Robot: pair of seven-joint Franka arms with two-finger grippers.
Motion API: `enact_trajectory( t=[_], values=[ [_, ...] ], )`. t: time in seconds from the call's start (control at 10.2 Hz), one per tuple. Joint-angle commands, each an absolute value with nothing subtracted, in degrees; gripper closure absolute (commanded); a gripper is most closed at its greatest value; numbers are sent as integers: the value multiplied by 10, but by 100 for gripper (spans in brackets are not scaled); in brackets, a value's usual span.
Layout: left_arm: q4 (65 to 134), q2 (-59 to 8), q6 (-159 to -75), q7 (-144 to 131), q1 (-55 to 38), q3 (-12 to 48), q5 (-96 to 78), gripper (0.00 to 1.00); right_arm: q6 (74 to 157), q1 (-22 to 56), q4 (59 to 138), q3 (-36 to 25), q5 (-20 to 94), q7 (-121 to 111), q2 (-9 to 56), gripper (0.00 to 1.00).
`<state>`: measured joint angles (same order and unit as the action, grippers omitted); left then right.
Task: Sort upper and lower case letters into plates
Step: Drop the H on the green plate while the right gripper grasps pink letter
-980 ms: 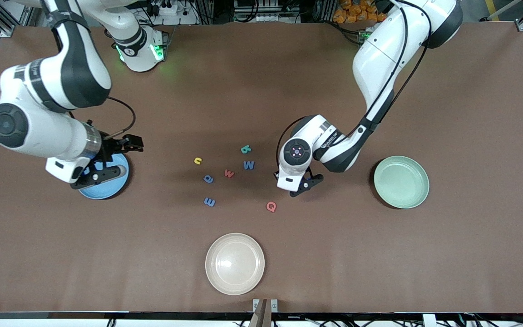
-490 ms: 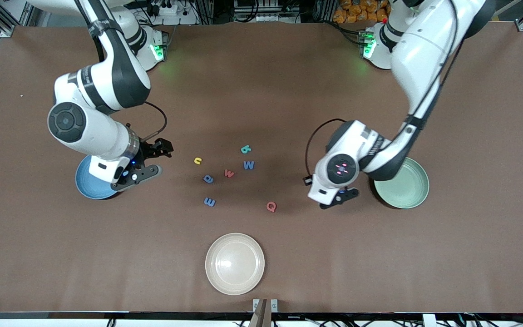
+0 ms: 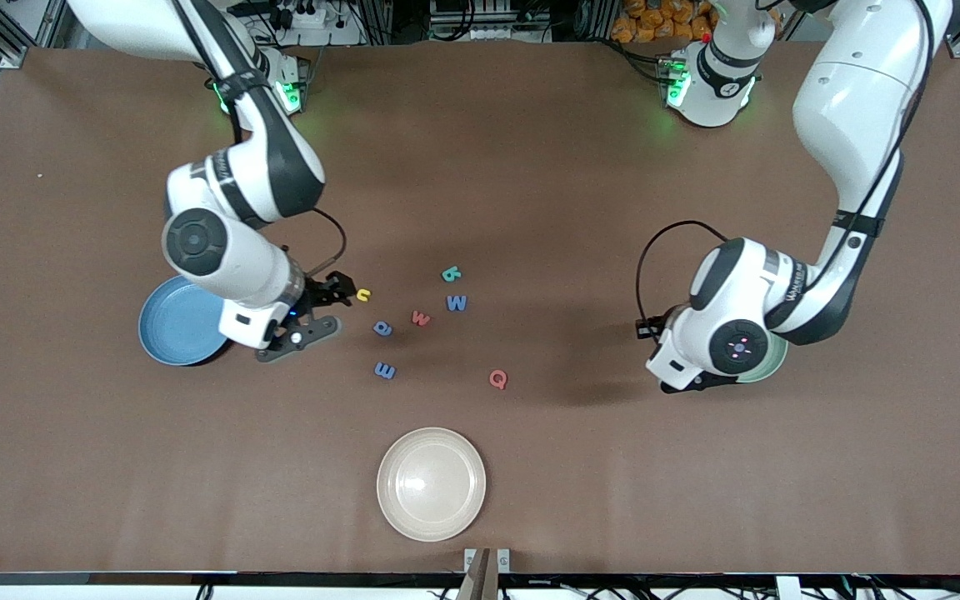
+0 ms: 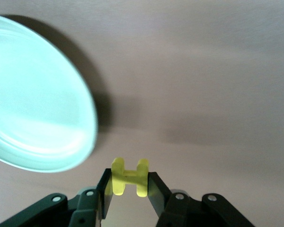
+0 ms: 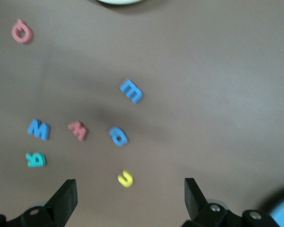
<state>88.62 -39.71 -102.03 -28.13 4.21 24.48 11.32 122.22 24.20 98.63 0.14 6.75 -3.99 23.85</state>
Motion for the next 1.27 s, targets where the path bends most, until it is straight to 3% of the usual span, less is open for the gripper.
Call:
enact_trajectory(
  t=[0.0,0.2,0.29,0.39,0.88,1.18],
  values=[
    [933,-364,-1023,-174,115,252,112,77,1295,283,980,-4,58,-42,297,0],
    [949,-365,-1040,-135,139,251,112,76,1297,298,981,-3,28,-68,315,0],
    [952,-366,-1045,-135,135,251,113,54,1297,308,981,-3,27,-71,322,0],
    [952,-366,-1047,-139,134,251,113,1,1299,319,980,-3,25,-80,329,0],
    [936,-369,-1070,-246,95,260,93,0,1423,365,1041,-4,22,-90,360,0],
    [925,-379,-1106,-311,68,260,59,0,1438,357,1042,-4,-6,-91,375,0]
  ],
)
